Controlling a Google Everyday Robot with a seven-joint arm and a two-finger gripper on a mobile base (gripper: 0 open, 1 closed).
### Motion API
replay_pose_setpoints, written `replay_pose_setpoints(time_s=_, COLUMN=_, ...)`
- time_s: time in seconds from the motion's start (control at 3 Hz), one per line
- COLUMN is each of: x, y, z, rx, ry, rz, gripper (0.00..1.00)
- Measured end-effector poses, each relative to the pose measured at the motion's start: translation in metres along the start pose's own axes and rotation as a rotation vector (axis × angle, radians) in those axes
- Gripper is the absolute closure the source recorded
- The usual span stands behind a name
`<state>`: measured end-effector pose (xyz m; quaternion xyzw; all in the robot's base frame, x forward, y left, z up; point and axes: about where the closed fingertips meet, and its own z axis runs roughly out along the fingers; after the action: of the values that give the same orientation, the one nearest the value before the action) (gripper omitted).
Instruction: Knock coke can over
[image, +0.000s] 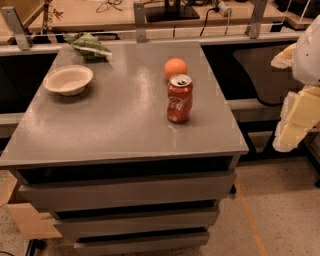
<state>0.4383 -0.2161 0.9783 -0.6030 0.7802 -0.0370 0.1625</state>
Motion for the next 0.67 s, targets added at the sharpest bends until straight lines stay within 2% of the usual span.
replay_pose_setpoints(time_s=0.33, x=-0.001, y=-0.001, z=0.000, rx=0.003, ry=-0.005, rz=0.001, gripper=0.00)
replay_pose_setpoints(time_s=0.67, x=-0.012, y=-0.021, z=0.027, rx=-0.011, ry=-0.086, rz=0.018, gripper=0.00)
